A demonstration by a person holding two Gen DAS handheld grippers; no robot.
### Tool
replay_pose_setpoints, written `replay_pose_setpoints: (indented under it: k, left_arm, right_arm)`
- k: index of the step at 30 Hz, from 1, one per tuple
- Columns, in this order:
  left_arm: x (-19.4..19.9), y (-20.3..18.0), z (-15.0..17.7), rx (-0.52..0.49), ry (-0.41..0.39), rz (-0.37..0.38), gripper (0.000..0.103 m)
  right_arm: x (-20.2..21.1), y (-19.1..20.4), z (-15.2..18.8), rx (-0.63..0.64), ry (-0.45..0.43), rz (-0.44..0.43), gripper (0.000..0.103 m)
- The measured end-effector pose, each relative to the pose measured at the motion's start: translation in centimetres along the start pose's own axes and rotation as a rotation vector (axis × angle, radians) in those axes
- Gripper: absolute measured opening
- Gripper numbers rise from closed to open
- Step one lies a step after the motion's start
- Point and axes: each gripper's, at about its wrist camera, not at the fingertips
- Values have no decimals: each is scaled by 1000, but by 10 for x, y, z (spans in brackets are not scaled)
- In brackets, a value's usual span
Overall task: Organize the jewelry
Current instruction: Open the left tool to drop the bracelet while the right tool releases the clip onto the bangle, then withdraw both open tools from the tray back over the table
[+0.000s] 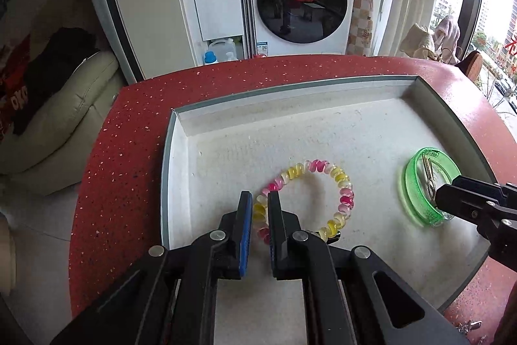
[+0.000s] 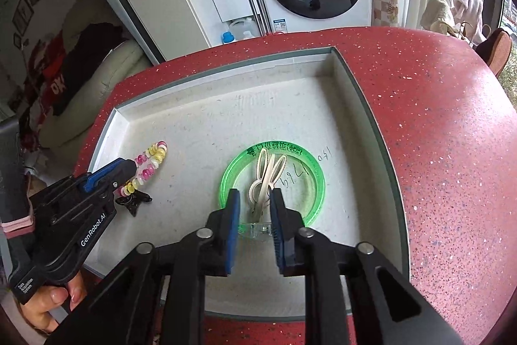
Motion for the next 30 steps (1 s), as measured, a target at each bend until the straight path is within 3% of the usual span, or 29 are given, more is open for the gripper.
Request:
replay_pose_setpoints:
  k: [1, 2, 17, 18, 19, 20, 22, 26, 30]
  left_arm:
    - [1, 1, -1, 7, -1, 1, 28]
    - [3, 3, -1, 17, -1, 4, 28]
    - [44, 14, 1, 70, -52, 22, 28]
    - [48, 15, 2, 72, -54, 22, 46]
    - [52, 16, 3, 79, -56, 20, 97]
    - [58, 18, 5, 96, -65, 4, 103]
    - [72, 22, 9, 113, -109, -1, 103]
    - [89, 25, 19, 102, -109, 22, 103]
    - [107, 33, 36, 105, -117, 30, 103]
  right_arm:
    - [4, 1, 0, -2, -13, -2, 50]
    - [9, 2, 1, -1, -31, -4, 54]
    - [57, 16, 15, -12, -108, -43, 58]
    - [60, 17, 17, -9, -108, -43, 59]
    - [62, 18, 19, -7, -109, -43, 59]
    - [64, 19, 22, -6, -111, -41, 60]
    - [68, 22, 27, -4, -112, -40, 60]
    - [77, 26, 39, 1, -105, -31, 62]
    - [89, 29, 53, 5, -108, -32, 73]
Point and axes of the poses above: each gripper's, at about its wrist camera, not at the fingertips, and x roughly against the way its jaws point, y to its left, z to its underside, and after that the axes turned 13 degrees about -z, right-handed
